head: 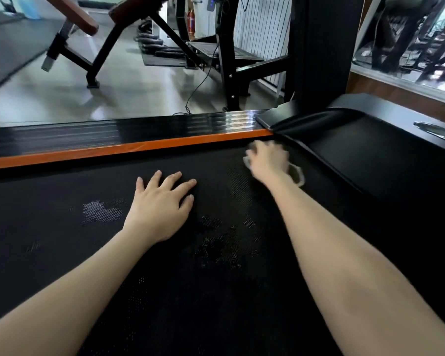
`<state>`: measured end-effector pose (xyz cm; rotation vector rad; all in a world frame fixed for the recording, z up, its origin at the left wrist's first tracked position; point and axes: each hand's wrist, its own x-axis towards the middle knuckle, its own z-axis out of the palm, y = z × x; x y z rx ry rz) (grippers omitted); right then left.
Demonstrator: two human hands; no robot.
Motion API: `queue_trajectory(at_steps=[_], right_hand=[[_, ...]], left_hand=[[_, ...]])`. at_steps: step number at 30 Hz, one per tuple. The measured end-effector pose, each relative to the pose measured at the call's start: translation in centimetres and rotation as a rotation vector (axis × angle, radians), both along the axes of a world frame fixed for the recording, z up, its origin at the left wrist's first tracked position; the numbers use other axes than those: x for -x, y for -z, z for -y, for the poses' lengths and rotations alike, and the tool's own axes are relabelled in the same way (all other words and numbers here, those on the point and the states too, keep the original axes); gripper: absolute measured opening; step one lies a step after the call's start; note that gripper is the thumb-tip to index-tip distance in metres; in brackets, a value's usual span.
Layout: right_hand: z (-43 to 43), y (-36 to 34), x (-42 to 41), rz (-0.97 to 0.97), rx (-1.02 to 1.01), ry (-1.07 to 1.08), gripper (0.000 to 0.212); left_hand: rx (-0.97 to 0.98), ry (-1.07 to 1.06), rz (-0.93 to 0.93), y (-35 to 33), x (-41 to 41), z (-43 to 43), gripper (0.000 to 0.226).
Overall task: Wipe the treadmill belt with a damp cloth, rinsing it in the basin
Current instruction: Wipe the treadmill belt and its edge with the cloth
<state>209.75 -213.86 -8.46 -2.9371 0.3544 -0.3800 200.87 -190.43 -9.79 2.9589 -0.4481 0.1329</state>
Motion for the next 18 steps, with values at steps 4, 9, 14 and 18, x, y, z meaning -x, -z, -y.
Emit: queue_trajectory(at_steps=[4,9,14,18], right_hand=[[-7.1,0.6,-0.4,0.041,-0.045,-0.377,0.039],[-0.7,-0.3,-1.0,0.056,0.009,-0.243,0.042],[4.3,-0.2,-2.5,0.058,-0.004,-0.076,0.041],[6.4,-0.1,-2.6,0.062,-0.012,-0.032,0.043]], left_hand=[[0.007,0.006,-0.007,0.1,-0.1,-0.4,0.056],[0.003,0.01,-0.008,0.4,-0.1,-0.8,0.064],[-0.021,0.006,0.001,0.3,0.0,-0.8,0.081],[-0.015,0.009,0.005,0.3,-0.1,-0.8,0.085]])
